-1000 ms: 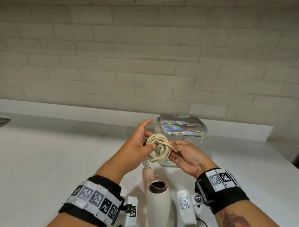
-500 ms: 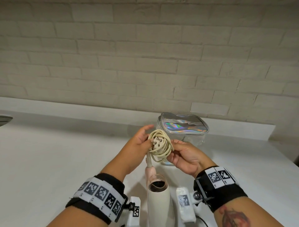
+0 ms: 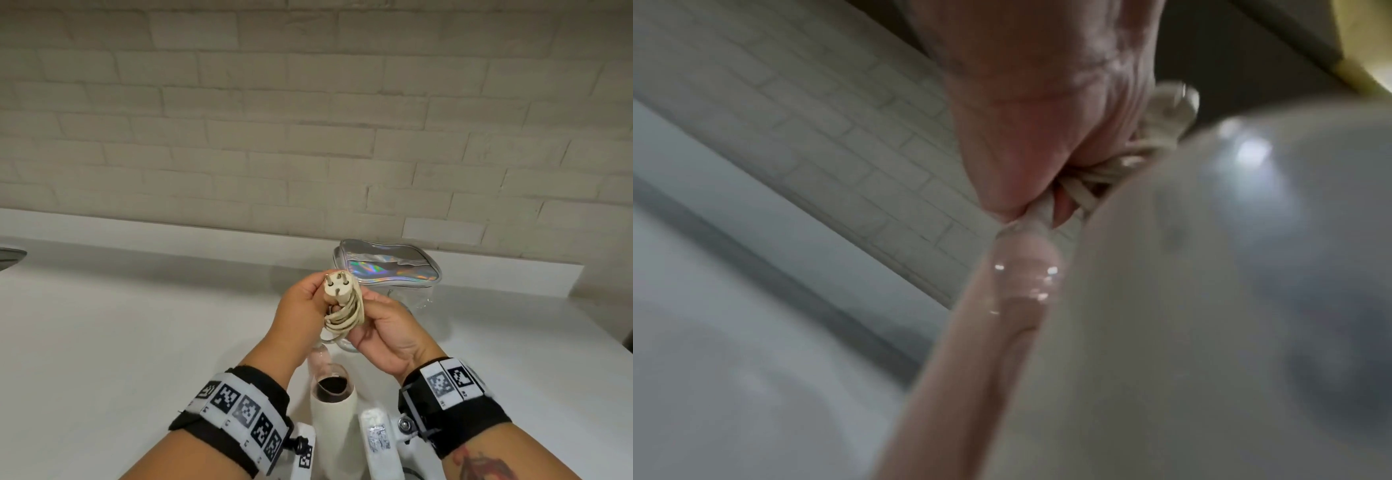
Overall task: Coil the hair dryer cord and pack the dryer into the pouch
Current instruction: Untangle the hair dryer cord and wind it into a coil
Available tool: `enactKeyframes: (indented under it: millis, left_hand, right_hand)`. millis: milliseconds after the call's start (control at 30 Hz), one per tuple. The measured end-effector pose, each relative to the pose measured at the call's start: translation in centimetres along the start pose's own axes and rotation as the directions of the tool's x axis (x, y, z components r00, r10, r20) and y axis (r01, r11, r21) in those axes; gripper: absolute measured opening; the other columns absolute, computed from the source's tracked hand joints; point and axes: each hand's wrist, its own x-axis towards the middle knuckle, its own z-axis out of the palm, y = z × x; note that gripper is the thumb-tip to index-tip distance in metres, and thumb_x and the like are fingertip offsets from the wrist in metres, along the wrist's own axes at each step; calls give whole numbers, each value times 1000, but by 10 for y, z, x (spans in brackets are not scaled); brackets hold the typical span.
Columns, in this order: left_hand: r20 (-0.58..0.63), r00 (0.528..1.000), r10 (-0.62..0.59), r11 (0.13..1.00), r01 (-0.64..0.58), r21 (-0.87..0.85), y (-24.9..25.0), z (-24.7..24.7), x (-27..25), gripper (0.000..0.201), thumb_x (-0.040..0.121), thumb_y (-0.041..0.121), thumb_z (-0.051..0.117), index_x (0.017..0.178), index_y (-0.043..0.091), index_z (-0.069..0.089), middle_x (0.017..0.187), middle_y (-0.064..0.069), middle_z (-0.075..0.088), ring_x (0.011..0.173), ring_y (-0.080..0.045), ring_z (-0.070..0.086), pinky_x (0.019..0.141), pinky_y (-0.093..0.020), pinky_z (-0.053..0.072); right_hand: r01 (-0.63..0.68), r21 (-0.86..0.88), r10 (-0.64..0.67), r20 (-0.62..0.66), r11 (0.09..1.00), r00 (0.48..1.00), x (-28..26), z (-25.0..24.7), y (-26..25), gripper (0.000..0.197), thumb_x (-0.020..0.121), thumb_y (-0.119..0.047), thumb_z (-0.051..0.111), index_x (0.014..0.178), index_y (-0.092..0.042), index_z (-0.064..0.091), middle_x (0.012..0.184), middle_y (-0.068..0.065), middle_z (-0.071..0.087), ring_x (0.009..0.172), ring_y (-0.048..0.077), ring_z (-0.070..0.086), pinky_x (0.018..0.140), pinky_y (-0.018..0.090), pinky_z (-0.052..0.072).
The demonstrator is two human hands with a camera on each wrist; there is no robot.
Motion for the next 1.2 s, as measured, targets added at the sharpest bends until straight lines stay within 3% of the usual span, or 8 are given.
enactKeyframes:
  millis: [133,333,467,600,667,767,867,1200]
  left_hand:
    - [-71,995,69,981,-54,185,5,-8,8,21,94,24,53,93,27,74,77,9,74,72,-7,67,69,-23,51]
    - [-110,994,29,970,-1,244,9,-9,13,20,93,21,52,93,26,71,86,2,75,82,-16,70,70,-30,55]
    - [-151,988,-23,985,48,165,9,-13,10,18,92,31,53,93,27,71,83,4,74,78,-14,69,70,-32,54]
    - [-196,977,-87,982,117,148,5,-10,16,24,91,7,46,74,14,61,61,1,63,53,-7,62,51,-17,49]
    - [-172,984,-56,981,86,171,11,-13,18,19,92,12,50,78,19,59,61,6,62,54,-8,58,53,-21,48]
    - [-150,989,17,980,13,198,19,-21,17,13,88,35,62,88,22,64,74,1,63,62,-13,54,61,-31,44]
    - [-27,998,-55,992,52,-119,22,-26,16,19,86,16,67,103,16,60,82,3,65,56,-2,56,55,-19,44]
    - [122,993,5,978,21,-210,20,-11,5,27,78,13,71,103,20,62,87,0,67,76,-15,62,66,-30,51]
  right_hand:
    - [36,21,-37,60,999,998,-3,-3,-6,77,61,-12,69,134,-15,46,112,19,64,94,29,63,82,38,49]
    - [218,-630,-226,69,745,972,-5,23,3,41,80,6,63,116,-13,58,109,3,61,96,14,57,80,22,51]
    - [113,-990,-547,47,88,836,0,23,0,31,76,-24,75,103,-37,67,122,-4,45,117,13,39,100,30,37]
    - [365,-882,-477,468,-297,744,-13,56,-9,39,72,-2,62,107,-20,65,99,-1,64,96,16,54,85,28,43]
    - [493,-855,-566,489,-160,664,-22,64,-12,37,74,4,62,105,-17,64,96,-1,65,91,11,57,82,20,43]
    - [610,-629,-777,14,482,629,-25,47,-24,25,85,0,63,97,-22,60,85,-2,62,73,10,57,68,23,49]
    - [396,-616,-654,-269,681,707,-13,7,-21,24,85,0,59,83,-24,59,75,-2,60,66,16,54,59,27,44]
    - [104,-823,-376,-139,559,916,3,-10,23,21,90,-16,59,100,-29,72,105,7,72,98,19,65,91,38,49]
